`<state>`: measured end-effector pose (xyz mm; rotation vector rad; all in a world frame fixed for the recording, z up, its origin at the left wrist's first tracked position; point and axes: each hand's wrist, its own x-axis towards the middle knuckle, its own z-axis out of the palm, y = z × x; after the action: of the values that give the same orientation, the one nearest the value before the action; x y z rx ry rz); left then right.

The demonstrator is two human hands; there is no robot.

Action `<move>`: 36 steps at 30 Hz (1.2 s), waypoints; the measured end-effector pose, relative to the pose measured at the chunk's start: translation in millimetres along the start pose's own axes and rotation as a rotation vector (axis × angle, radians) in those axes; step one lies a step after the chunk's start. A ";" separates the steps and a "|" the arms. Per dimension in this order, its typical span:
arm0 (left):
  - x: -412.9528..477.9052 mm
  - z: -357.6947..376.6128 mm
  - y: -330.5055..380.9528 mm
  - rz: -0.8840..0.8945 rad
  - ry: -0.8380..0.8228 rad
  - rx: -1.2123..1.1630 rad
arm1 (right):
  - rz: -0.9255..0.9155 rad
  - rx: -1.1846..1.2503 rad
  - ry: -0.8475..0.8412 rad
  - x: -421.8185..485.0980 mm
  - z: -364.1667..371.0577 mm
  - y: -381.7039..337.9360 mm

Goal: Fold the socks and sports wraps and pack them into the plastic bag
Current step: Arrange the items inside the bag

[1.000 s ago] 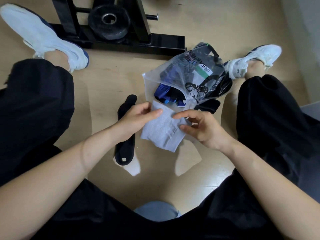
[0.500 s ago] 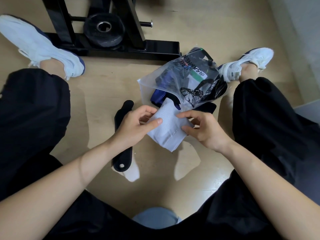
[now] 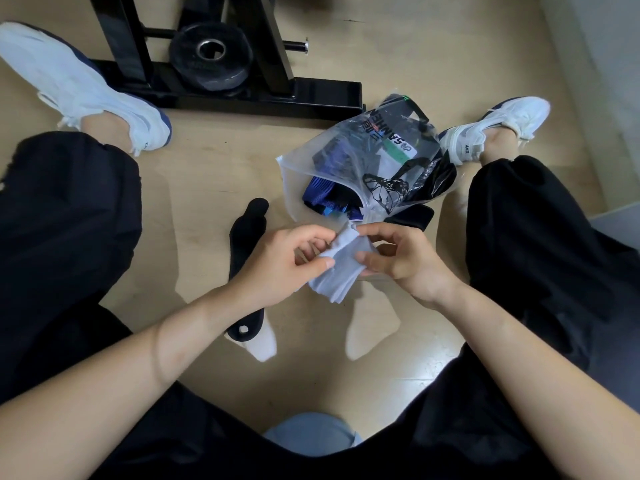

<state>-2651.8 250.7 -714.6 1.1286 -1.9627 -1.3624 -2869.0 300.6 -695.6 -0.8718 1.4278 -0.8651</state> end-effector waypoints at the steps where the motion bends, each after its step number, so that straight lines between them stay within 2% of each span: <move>1: -0.7 2.1 -0.3 0.023 -0.022 0.008 | 0.009 0.067 -0.012 -1.2 1.3 -1.5; 5: -3.7 9.1 0.2 0.075 -0.077 0.035 | 0.056 0.203 -0.074 -2.7 1.9 -3.9; 9: -6.6 8.8 4.5 0.112 -0.132 0.089 | 0.000 0.159 -0.015 -2.1 2.0 -3.0; 13: -2.1 1.2 7.5 0.169 0.018 0.086 | -0.068 0.087 0.006 -0.5 -2.0 -2.4; 15: 1.3 -5.1 7.9 0.159 0.038 0.084 | -0.092 0.099 -0.018 -0.6 -4.2 -3.4; 20: -0.5 -6.7 10.3 0.056 -0.185 -0.101 | -0.116 0.221 -0.088 -3.8 -5.8 -7.6; 24: -2.1 -1.0 11.4 0.008 -0.203 -0.142 | -0.141 0.214 -0.035 -2.4 -3.8 -6.3; 26: -1.7 -0.3 5.6 -0.004 -0.164 -0.090 | -0.182 0.066 0.068 -0.4 -2.6 -1.0; 29: -1.9 -2.8 -8.4 -0.004 -0.116 0.077 | -0.389 -0.503 0.233 6.8 -10.0 5.1; 32: -1.2 -9.2 -18.5 -0.012 -0.063 0.212 | -0.669 -0.936 0.205 18.1 -14.0 -3.3; 36: 5.1 -18.2 -21.4 0.033 -0.022 0.315 | -0.721 -1.327 0.103 42.2 -7.9 -19.7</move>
<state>-2633.0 233.7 -727.7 1.2158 -2.2572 -1.0767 -2877.7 254.1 -696.3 -2.4614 1.7464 -0.3368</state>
